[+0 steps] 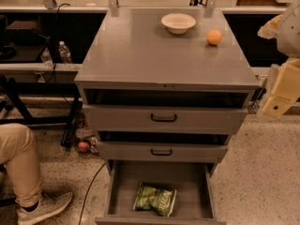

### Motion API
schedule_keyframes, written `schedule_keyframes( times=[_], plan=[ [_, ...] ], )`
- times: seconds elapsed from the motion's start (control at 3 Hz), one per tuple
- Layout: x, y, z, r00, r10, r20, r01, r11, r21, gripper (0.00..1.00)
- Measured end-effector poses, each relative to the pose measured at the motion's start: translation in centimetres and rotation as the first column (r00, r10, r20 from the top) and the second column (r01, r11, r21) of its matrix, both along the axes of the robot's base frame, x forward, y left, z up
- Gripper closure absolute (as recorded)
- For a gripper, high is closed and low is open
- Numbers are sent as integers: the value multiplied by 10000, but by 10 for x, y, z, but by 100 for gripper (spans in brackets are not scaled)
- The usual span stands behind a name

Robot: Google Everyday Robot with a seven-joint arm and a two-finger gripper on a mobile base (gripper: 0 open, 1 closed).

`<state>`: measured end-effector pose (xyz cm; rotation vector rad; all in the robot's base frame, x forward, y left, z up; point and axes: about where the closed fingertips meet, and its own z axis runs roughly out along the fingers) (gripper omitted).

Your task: Pick green jalapeno chip bag from bottom drawer and place on counter

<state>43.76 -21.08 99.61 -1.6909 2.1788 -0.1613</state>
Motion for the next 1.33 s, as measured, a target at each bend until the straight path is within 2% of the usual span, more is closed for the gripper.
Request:
schedule_keyframes(
  times=[0.33,0.67,1.0,1.33],
  plan=[
    [0,0,0,10000,-1,2,1,10000,0,0],
    [-4,1,-8,9994,-323,-101,324,9994,111,0],
    [-18,14,-21,9970,-771,-34,772,9956,530,0],
    [-33,33,-69,9944,-1056,-41,1054,9879,1142,0]
  ],
)
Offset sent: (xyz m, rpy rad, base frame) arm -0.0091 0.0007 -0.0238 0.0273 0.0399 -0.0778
